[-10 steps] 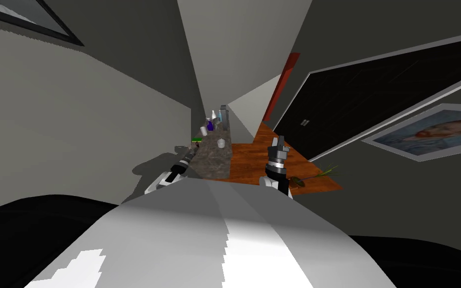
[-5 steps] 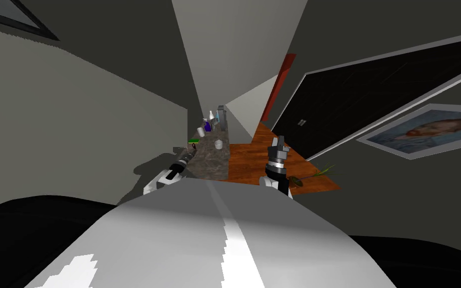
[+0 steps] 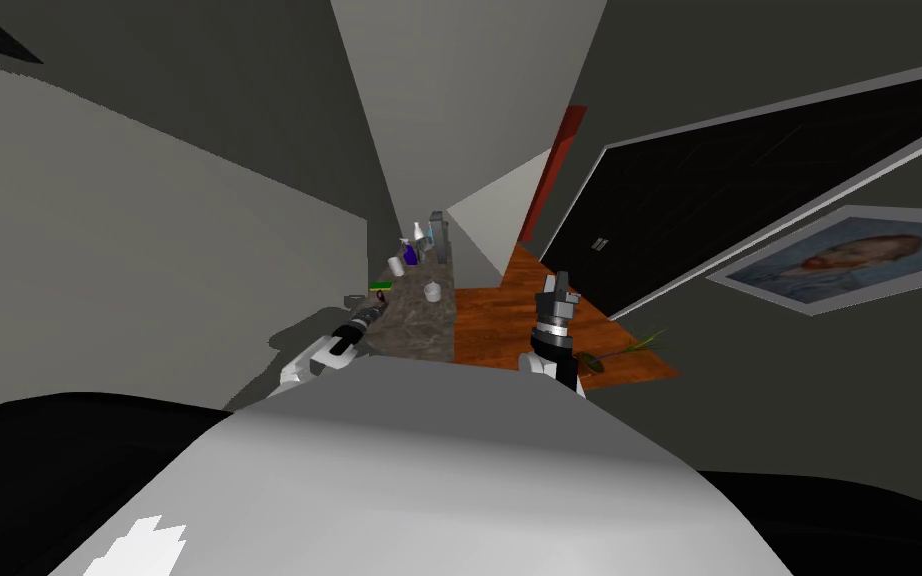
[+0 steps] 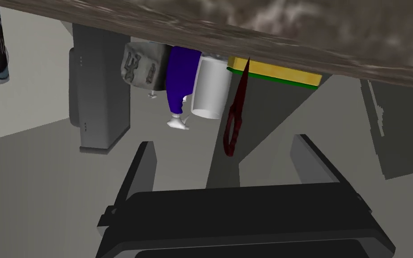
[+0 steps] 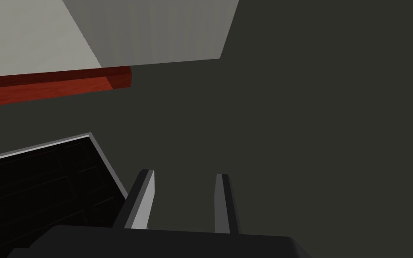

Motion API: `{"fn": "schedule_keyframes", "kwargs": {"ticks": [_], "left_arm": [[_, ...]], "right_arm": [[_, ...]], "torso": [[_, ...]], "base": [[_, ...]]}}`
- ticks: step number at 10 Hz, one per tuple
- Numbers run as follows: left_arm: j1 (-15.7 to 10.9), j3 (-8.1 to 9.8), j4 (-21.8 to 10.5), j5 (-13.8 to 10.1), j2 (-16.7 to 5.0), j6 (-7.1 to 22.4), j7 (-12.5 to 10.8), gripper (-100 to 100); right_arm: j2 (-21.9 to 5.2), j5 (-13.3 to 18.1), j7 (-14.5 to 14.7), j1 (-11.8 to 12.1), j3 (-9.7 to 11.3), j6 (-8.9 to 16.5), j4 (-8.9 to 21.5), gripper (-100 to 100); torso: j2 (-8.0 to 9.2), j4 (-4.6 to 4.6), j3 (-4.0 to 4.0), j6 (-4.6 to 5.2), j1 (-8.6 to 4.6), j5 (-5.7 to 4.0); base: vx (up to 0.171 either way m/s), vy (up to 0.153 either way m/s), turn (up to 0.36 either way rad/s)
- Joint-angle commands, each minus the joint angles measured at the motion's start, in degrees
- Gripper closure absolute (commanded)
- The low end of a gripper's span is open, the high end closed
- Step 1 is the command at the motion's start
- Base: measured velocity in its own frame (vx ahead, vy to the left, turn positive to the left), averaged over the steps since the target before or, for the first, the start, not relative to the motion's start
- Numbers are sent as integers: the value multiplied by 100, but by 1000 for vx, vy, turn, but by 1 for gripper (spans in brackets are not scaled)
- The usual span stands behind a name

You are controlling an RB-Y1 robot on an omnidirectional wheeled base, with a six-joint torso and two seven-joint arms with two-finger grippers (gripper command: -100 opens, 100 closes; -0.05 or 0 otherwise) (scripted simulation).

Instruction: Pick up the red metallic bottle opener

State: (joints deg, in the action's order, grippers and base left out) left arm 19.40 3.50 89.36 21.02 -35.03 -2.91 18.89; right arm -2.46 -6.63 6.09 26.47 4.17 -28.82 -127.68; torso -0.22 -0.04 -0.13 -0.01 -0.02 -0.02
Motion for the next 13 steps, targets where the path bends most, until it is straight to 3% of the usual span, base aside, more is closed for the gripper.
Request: {"fn": "schedule_keyframes", "kwargs": {"ticks": [1,4,5,6,7,9,10,12,13], "left_arm": [[-129,-12,-205,159,-74,106,126,-100],[-344,-30,-526,487,-277,333,353,-100],[-292,-26,-452,406,-251,268,286,-100],[-305,-29,-464,420,-257,295,305,0],[-590,-185,-748,354,-218,104,395,-100],[-777,-185,-1032,354,-218,104,395,-100],[-1016,-341,-1217,291,-179,-84,487,-100],[-1249,-341,-1589,291,-179,-84,487,-100],[-1472,-497,-1787,227,-141,-273,579,-100]], "right_arm": [[0,0,0,0,0,0,0,0],[0,0,0,0,0,0,0,0],[0,0,0,0,0,0,0,0],[0,0,0,0,0,0,0,0],[0,0,0,0,0,0,0,0],[0,0,0,-1,0,0,0,0],[0,0,0,-1,0,0,0,0],[0,0,0,-1,0,0,0,0],[0,0,0,-1,0,0,0,0]], "torso": [[0,0,0,0,0,0],[-5,-1,-2,0,-3,0],[-7,-2,-4,1,-2,0],[6,0,3,-2,0,1],[16,3,9,-2,1,1],[30,6,17,-1,-4,0],[30,6,17,-1,-3,0],[33,7,19,-1,-2,0],[29,6,16,-1,-1,0]], "base": [[61,-11,-40],[69,-14,-49],[33,-3,-9],[7,-1,1],[-20,-10,107],[-24,-15,43],[-31,-9,122],[-22,-9,31],[-24,-12,115]]}}
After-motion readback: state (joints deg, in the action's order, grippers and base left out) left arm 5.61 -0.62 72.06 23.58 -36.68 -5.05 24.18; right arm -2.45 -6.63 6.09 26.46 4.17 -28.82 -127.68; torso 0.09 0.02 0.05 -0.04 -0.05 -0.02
